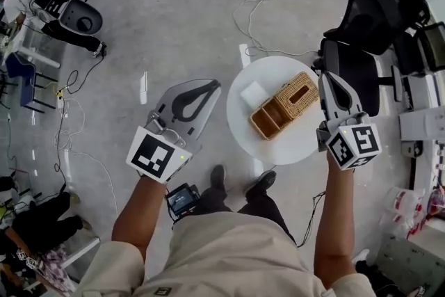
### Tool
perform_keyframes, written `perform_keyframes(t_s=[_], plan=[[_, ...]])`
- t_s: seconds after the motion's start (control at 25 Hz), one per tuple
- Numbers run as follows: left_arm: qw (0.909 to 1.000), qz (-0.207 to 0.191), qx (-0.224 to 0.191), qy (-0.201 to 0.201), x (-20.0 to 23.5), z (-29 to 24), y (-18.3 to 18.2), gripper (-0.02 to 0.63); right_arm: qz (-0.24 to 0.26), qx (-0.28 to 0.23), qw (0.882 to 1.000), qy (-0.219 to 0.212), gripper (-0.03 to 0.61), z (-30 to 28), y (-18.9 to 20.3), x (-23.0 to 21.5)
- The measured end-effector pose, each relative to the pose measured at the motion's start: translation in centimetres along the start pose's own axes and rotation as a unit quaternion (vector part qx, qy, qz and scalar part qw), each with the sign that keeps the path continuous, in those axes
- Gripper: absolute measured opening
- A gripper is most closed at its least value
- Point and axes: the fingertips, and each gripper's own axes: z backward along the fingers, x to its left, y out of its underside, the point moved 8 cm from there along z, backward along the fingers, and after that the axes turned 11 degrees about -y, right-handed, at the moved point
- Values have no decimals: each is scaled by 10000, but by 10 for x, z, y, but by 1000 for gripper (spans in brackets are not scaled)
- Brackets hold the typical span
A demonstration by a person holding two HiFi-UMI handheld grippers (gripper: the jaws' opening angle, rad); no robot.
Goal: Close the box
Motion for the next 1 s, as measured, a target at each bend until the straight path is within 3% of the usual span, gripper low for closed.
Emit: perform_keyframes(t_s=[0.24,0.44,0.8,1.0], plan=[[9982,-98,-586,39,5,21,-48,14,616,-207,9979,-2,-8,31,-78,40],[9973,-178,-700,150,1,42,-77,14,805,-340,9961,103,-8,62,-119,67],[9918,-327,-1131,497,-26,57,-123,14,1057,-591,9926,117,-8,117,-169,105],[9928,-320,-875,758,-42,69,-117,14,1460,-359,9884,193,-11,135,-174,126]])
